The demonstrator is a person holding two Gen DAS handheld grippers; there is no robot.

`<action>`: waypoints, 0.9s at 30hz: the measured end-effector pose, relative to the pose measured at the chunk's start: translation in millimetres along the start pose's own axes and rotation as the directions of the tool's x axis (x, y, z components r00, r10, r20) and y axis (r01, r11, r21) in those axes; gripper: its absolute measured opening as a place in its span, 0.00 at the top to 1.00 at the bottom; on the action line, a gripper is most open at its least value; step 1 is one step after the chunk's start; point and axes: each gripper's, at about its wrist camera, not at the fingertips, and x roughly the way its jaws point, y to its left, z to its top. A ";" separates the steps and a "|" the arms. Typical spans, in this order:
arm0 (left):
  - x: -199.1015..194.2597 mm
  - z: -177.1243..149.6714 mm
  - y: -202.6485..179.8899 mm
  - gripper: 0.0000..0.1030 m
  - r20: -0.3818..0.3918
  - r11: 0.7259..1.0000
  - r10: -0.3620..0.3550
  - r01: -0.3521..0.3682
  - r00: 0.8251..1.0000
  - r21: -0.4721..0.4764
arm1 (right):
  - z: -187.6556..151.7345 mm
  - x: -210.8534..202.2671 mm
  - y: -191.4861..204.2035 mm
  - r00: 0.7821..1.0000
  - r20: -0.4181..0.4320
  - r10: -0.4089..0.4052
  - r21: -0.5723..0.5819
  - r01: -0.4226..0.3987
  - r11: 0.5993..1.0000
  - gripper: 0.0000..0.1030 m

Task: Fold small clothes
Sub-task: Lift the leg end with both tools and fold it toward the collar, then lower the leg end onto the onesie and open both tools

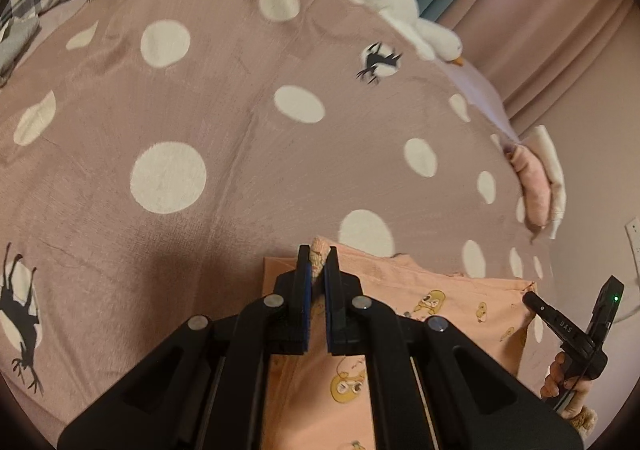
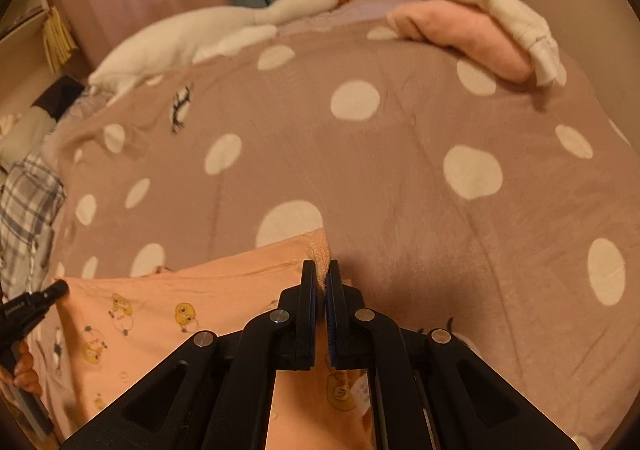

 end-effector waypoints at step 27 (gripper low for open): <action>54.2 -3.5 17.4 0.91 -0.096 0.995 0.098 -0.098 0.991 0.005 | -6.3 49.4 -11.2 0.992 -0.101 -0.072 0.017 0.074 0.997 0.95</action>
